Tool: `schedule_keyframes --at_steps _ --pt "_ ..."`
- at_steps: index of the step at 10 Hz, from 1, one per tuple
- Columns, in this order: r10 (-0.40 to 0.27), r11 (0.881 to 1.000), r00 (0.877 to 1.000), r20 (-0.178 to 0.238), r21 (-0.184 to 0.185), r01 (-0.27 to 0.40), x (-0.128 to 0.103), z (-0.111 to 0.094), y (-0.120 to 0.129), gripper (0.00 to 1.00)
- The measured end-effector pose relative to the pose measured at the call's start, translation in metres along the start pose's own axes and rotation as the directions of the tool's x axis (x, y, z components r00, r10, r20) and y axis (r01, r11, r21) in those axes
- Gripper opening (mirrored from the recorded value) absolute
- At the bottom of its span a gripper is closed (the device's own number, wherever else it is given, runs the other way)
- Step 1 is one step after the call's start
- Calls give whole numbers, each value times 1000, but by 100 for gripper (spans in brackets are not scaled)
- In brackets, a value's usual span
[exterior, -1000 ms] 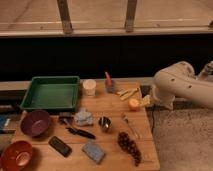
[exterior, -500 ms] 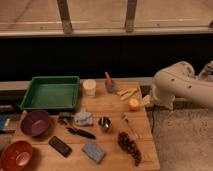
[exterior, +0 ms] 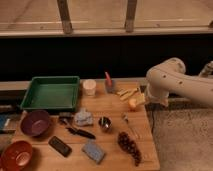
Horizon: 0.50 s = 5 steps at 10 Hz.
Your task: Stack bowls on top of each other
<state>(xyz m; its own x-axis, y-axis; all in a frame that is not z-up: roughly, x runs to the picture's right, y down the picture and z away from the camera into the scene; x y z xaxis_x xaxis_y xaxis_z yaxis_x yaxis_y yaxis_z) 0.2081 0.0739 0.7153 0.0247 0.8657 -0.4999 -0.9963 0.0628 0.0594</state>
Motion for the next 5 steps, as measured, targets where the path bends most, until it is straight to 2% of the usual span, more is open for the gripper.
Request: schedule_keyframes --at_steps 1,3,5 --pt "-45 999 999 -3 2 45 -6 0 24 80" --pt "-145 989 989 -1 -9 145 -13 -2 78 80" --pt "-242 970 970 -2 -29 242 -11 -6 131 80"
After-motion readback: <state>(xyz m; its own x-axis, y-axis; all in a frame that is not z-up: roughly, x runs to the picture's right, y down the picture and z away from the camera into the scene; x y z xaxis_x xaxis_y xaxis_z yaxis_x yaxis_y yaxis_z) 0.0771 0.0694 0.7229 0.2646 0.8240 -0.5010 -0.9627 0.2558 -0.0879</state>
